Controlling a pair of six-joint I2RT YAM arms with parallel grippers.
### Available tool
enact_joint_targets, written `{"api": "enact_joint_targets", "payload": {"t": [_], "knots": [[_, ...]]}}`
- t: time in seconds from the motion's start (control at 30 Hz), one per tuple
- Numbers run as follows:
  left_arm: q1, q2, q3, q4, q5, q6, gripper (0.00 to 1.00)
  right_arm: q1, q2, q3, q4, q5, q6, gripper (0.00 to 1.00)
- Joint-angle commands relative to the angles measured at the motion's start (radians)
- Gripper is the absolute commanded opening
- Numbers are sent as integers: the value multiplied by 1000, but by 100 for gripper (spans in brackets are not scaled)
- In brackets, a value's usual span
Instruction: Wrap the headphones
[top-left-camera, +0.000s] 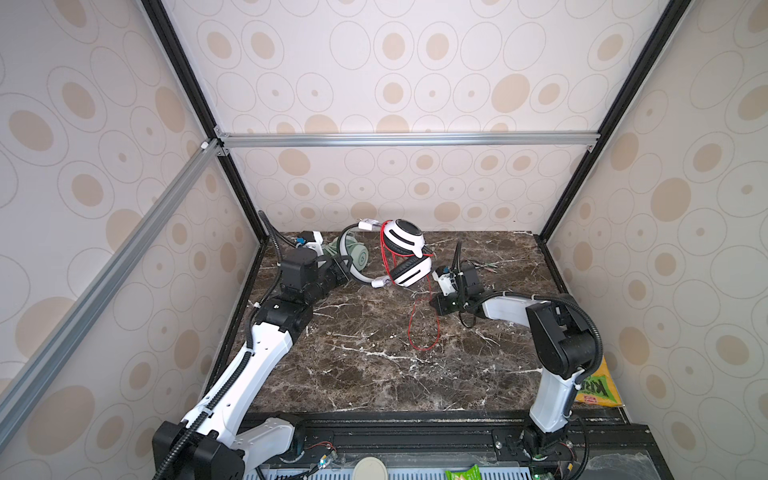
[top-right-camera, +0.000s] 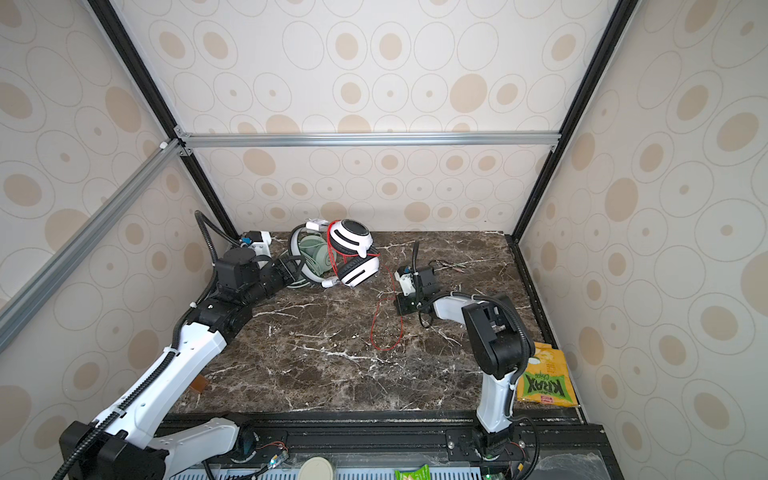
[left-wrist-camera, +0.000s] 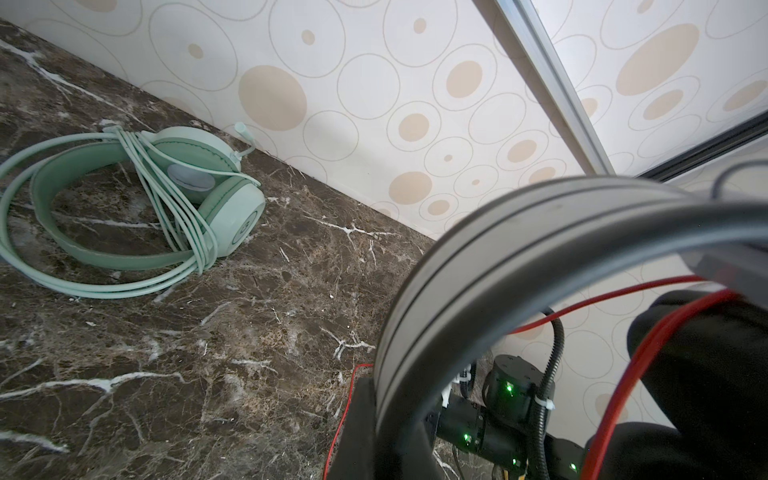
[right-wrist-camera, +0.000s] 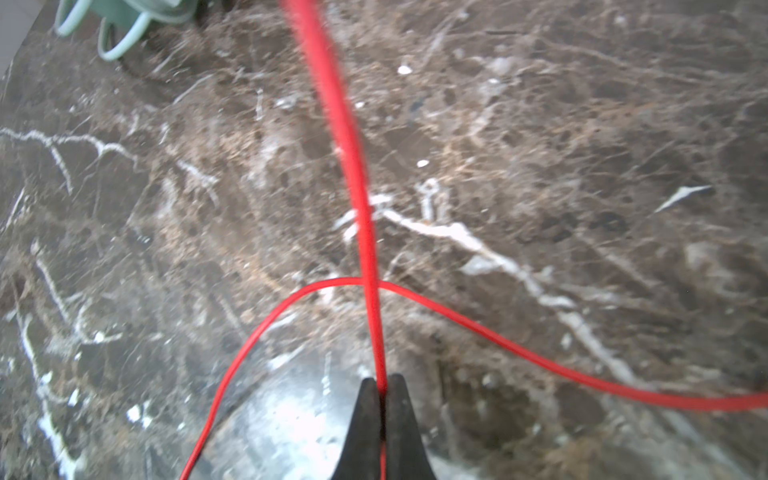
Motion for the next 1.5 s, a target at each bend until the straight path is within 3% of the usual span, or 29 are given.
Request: {"api": "enact_joint_targets", "payload": {"t": [0.0, 0.33, 0.83, 1.13, 1.47], "knots": [[11, -51, 15, 65, -51, -66, 0, 58, -71, -50, -42, 61, -43, 3], [15, -73, -4, 65, -142, -58, 0, 243, -262, -155, -174, 295, -174, 1], [20, -30, 1, 54, -159, -55, 0, 374, -707, -364, -213, 421, -299, 0], [21, -29, -1, 58, -164, -51, 0, 409, -877, -254, -337, 401, -387, 0], [21, -25, 0, 56, -161, -54, 0, 546, -804, 18, -455, 433, -540, 0]]}}
